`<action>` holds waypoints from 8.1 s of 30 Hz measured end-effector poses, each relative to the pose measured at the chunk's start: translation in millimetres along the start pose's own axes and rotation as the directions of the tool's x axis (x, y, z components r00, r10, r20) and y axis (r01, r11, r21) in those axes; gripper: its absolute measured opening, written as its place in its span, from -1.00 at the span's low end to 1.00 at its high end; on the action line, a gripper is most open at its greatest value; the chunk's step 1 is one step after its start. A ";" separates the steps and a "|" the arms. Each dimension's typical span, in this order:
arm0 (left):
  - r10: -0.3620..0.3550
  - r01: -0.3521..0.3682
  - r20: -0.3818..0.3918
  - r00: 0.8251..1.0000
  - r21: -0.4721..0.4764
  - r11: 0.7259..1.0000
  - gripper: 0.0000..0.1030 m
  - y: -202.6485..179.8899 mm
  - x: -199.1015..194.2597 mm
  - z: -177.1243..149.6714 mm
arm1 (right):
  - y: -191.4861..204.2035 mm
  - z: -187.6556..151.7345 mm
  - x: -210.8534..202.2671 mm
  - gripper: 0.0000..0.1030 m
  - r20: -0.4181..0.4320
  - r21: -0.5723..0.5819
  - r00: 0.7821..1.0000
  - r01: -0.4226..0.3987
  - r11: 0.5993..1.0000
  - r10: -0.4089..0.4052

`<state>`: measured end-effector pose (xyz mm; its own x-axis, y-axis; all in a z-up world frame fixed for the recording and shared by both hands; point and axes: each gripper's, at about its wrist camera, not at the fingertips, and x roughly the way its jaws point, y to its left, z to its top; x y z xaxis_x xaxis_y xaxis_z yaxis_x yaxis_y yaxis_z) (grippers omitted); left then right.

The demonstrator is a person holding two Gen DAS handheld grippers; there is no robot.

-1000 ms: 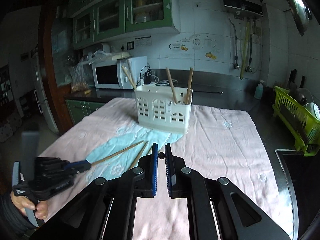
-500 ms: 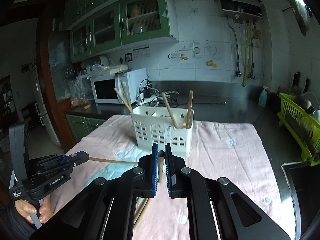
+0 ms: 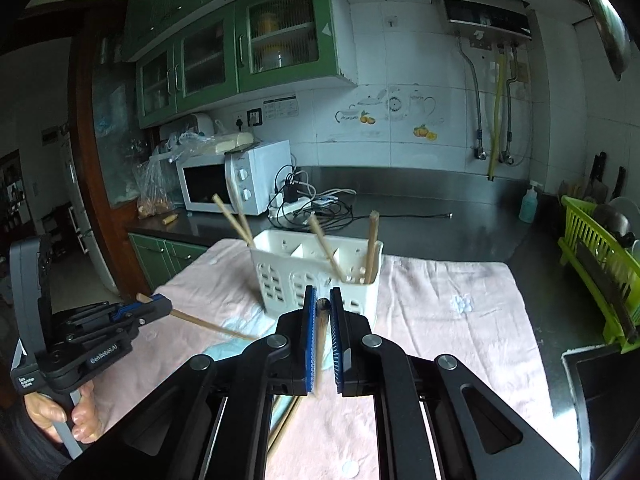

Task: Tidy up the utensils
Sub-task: 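Lift both held chopsticks and carry them above the white holder, then open both tools to drop the chopsticks into the holder, then move both open tools back over the chopsticks on the blanket, then close the right tool on a chopstick while the left tool grasps another chopstick, then lift both held chopsticks and carry them above the white holder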

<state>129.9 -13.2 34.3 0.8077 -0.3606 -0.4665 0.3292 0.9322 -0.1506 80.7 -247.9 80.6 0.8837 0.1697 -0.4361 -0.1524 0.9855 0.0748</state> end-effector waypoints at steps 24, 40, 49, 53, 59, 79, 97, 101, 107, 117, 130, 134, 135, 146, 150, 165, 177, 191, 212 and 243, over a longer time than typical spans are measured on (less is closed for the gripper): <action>-0.011 0.002 0.202 0.979 0.044 0.999 -0.90 -17.7 -21.8 144.5 | -47.4 146.6 -9.5 -0.87 0.148 -0.097 0.986 0.097 0.991 -0.082; 0.058 -0.063 0.217 0.974 0.018 0.998 -0.90 -7.8 56.6 179.2 | -45.9 167.1 81.6 -0.87 0.134 -0.092 0.991 -0.012 0.996 0.025; 0.068 -0.067 0.123 0.990 -0.008 0.998 -0.89 7.0 84.5 160.1 | -48.2 140.6 119.2 -0.86 0.026 -0.062 0.998 -0.054 0.997 0.056; 0.063 -0.062 0.120 0.991 -0.010 0.998 -0.84 7.4 84.0 157.6 | -46.4 136.0 122.2 -0.77 0.004 -0.061 0.998 -0.058 0.996 0.058; 0.062 -0.063 0.130 0.990 0.001 0.998 -0.38 0.8 64.2 152.2 | -43.6 136.8 96.3 -0.39 0.041 -0.069 0.999 -0.028 0.997 0.031; 0.175 -0.185 0.131 0.976 0.071 0.980 0.91 -8.7 -62.8 17.2 | -6.4 -56.3 -21.7 0.49 -0.112 -0.033 0.994 -0.014 0.999 0.010; 0.224 -0.224 -0.017 0.974 -0.121 0.967 0.91 48.0 -79.6 -82.1 | 62.1 -209.4 -12.0 0.49 -0.364 -0.099 0.931 -0.030 0.995 -0.008; 0.234 -0.237 -0.034 0.972 -0.144 0.961 0.91 56.6 -78.5 -87.9 | 67.6 -214.0 -8.2 0.49 -0.372 -0.115 0.928 -0.027 0.993 -0.018; 0.236 -0.240 -0.045 0.971 -0.169 0.956 0.91 63.3 -78.0 -94.6 | 74.6 -219.7 -0.6 0.49 -0.389 -0.146 0.920 -0.003 0.989 -0.054; 0.219 -0.232 -0.094 0.971 -0.170 0.958 0.91 61.1 -67.5 -108.2 | 77.8 -221.3 1.6 0.49 -0.390 -0.155 0.915 0.048 0.987 -0.106; 0.219 -0.237 -0.137 0.966 -0.131 0.963 0.91 52.9 -58.4 -120.8 | 66.0 -207.8 -8.8 0.21 -0.367 -0.084 0.924 0.080 0.993 -0.105; 0.212 -0.230 -0.142 0.967 -0.128 0.965 0.91 51.5 -58.6 -123.2 | 75.7 -211.7 1.8 -0.06 -0.401 -0.061 0.914 0.045 0.997 -0.066; 0.215 -0.232 -0.141 0.966 -0.118 0.965 0.91 50.1 -59.0 -123.9 | 78.0 -213.2 4.3 -0.07 -0.410 -0.058 0.910 0.043 0.997 -0.063; 0.197 -0.214 -0.146 0.970 -0.114 0.970 0.91 48.6 -58.9 -131.3 | 86.7 -214.0 20.7 -0.41 -0.433 -0.040 0.899 0.053 0.998 -0.065; 0.167 -0.182 -0.156 0.974 -0.085 0.980 0.89 41.9 -58.0 -135.8 | 84.9 -213.0 23.8 -0.65 -0.428 -0.056 0.899 0.071 0.996 -0.089; 0.018 -0.011 -0.294 0.956 0.026 1.000 0.11 -26.9 -18.5 -160.9 | 42.5 -212.5 9.2 -0.87 -0.430 -0.005 0.898 0.099 0.995 -0.092; 0.038 -0.006 -0.367 0.929 0.089 0.996 -0.52 -55.6 16.2 -163.5 | 23.1 -216.0 1.8 -0.86 -0.423 0.045 0.905 0.080 0.996 -0.053; 0.083 -0.041 -0.379 0.922 0.117 0.992 -0.60 -64.1 28.2 -164.8 | 25.5 -219.1 0.0 -0.87 -0.404 0.031 0.913 0.075 0.997 -0.056; 0.075 -0.071 -0.130 0.989 0.033 0.997 -0.89 -35.4 -18.9 -103.2 | 33.9 -142.5 -47.3 -0.87 -0.163 0.000 0.986 0.027 1.000 -0.027; 0.035 -0.035 -0.017 0.999 0.005 0.999 -0.89 4.6 3.0 -8.5 | 15.3 -63.9 35.6 -0.87 -0.038 0.043 0.997 -0.059 0.997 0.060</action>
<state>129.6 -9.8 24.8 0.8100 -0.3275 -0.4864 0.3035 0.9439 -0.1302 81.5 -226.8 8.9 0.8552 0.2289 -0.4650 -0.1851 0.9729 0.1384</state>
